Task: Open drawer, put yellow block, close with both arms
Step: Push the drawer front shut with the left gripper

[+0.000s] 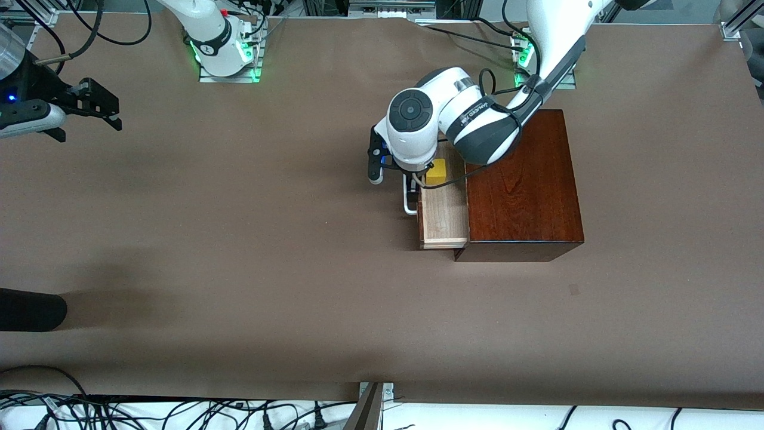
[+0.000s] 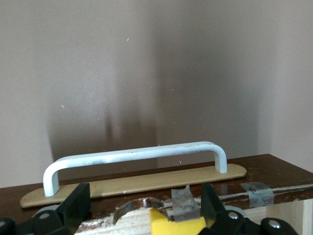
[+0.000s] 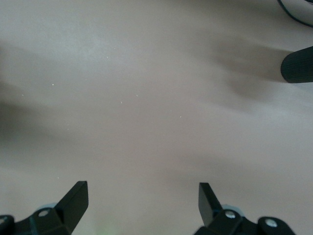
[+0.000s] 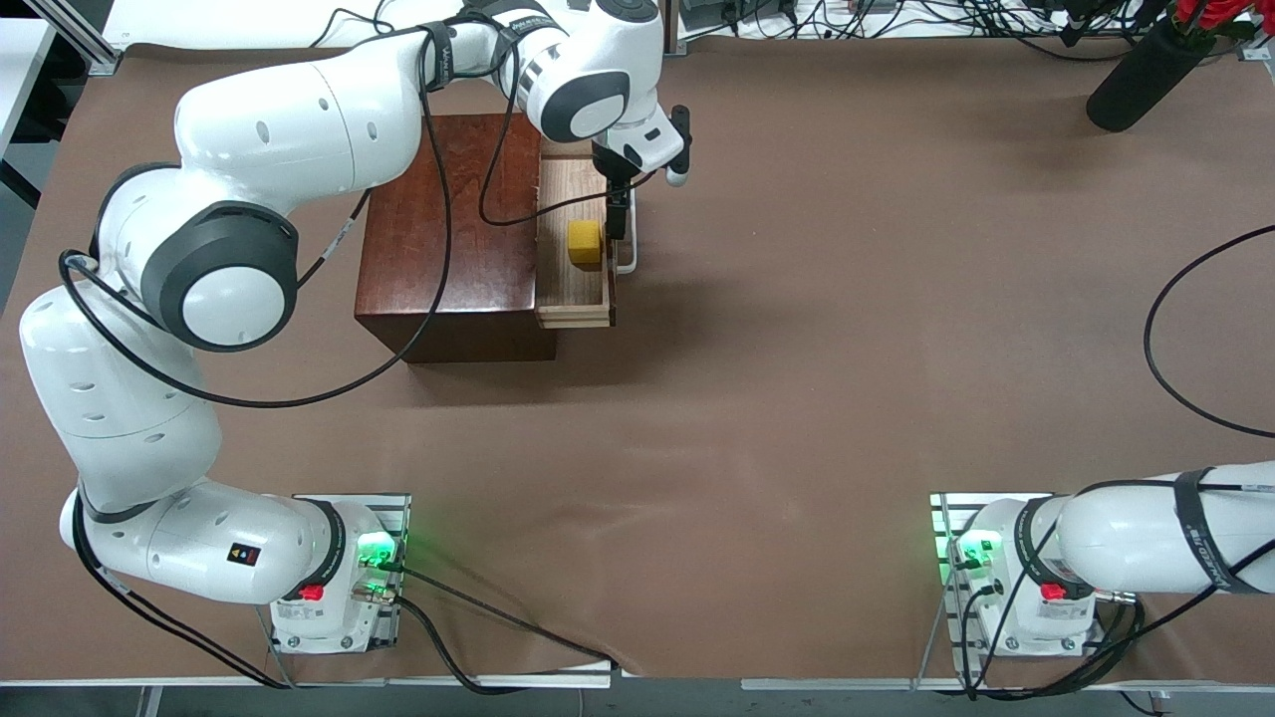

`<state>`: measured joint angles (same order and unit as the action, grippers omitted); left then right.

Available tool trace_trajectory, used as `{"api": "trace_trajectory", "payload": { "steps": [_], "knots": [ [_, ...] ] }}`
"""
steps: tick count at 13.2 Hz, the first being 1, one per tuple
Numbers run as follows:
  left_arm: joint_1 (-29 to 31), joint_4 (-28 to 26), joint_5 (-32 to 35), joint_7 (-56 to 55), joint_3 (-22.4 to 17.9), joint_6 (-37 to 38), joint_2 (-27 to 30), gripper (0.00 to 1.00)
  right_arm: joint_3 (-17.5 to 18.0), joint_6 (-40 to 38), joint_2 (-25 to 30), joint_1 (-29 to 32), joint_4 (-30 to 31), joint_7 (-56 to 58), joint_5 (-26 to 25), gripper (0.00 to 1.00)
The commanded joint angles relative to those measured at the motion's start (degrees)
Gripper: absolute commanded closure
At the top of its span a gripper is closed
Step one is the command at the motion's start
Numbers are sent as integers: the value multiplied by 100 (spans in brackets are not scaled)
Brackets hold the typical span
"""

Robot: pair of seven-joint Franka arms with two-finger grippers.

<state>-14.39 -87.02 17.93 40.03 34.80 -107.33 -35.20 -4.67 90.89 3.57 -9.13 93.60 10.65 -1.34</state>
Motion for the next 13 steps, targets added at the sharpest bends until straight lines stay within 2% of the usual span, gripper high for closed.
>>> {"api": "trace_trajectory", "payload": {
  "steps": [1, 6, 8, 13],
  "knots": [
    [-47, -43, 96, -57, 36, -226, -179, 0, -24, -116, -31, 87, -88, -37, 116, 0],
    [-46, 45, 70, -66, 45, -403, -215, 0, -42, -116, -49, 52, -70, -63, 99, 0],
    [-21, 63, -8, -127, 53, -726, -286, 0, -42, -116, -49, 52, -70, -63, 99, 0],
    [-134, -7, -79, -206, 9, -763, -339, 0, -25, -116, -49, 35, -70, -63, 90, 0]
  ]
}}
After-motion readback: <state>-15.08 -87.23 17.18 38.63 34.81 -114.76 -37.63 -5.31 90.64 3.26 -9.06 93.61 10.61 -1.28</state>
